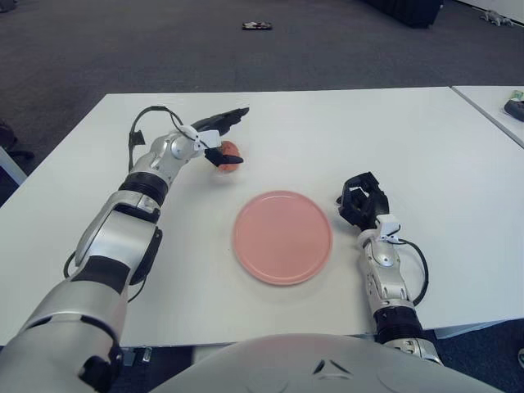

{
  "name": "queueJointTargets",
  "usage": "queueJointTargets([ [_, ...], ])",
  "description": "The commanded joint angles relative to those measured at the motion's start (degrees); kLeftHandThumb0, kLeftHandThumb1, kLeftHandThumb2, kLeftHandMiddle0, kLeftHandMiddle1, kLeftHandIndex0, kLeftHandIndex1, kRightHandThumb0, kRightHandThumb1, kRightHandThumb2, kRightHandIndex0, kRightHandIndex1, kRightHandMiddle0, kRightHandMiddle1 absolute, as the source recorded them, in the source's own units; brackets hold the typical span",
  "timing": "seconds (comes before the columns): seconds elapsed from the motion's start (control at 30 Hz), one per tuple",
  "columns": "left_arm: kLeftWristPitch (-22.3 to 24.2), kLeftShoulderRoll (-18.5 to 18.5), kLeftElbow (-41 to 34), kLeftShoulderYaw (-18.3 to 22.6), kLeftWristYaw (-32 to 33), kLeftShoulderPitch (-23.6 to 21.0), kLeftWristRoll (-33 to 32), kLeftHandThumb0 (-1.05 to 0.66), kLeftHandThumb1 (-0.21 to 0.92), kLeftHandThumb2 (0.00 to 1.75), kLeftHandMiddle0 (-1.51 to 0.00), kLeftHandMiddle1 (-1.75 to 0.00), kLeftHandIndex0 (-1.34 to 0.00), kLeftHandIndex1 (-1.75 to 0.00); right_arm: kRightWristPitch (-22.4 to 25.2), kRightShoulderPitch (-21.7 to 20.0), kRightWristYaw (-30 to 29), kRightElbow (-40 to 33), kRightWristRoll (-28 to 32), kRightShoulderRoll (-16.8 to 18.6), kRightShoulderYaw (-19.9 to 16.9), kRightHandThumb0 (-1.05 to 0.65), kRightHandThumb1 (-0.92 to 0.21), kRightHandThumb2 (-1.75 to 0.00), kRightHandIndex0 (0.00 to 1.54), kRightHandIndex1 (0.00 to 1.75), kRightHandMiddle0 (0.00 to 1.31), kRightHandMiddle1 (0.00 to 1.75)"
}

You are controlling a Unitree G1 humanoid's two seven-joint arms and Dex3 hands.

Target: Put the apple into the plate.

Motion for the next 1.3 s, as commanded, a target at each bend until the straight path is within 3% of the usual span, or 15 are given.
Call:
queueJointTargets([
  [0.0, 0.5, -0.5, 1.7, -1.5, -0.8, -2.8, 1.5, -0.93, 0.34, 0.79, 0.00, 0.00, 0.00, 0.00, 2.2, 1.3, -0.5, 0.2, 0.3, 0.4, -0.2, -0.39, -0.65, -0.90, 0.52, 1.59, 0.36, 1.75],
  [0.23, 1.6, -1.5, 4.9, -4.1, -1.4, -4.5, 3.7, -0.92, 0.31, 0.84, 0.00, 0.00, 0.00, 0.00, 2.2, 1.8, -0.8, -0.5, -0.4, 0.3, 0.0, -0.39, -0.65, -0.90, 0.52, 1.58, 0.36, 1.75],
  [0.77, 5.1, -2.4, 8.7, -8.1, 1.1, -5.7, 8.2, -0.96, 0.49, 0.72, 0.00, 0.00, 0.00, 0.00, 1.8, 2.7, -0.6, -1.7, -0.1, -0.2, -0.3, -0.39, -0.64, -0.91, 0.55, 1.59, 0.36, 1.75],
  [1.03, 6.9, -2.9, 11.1, -8.6, 4.7, -5.8, 9.3, -1.00, 0.60, 0.64, 0.00, 0.00, 0.00, 0.00, 1.5, 2.6, -0.6, -1.5, 0.2, -0.1, -0.5, -0.39, -0.63, -0.93, 0.57, 1.61, 0.38, 1.75],
  [1.27, 8.1, -3.9, 12.6, -7.5, 7.6, -5.0, 8.4, -1.00, 0.61, 0.62, 0.00, 0.00, 0.00, 0.00, 0.2, 2.6, -0.1, -1.1, 0.2, -0.3, -0.6, -0.40, -0.61, -0.95, 0.58, 1.63, 0.38, 1.75],
])
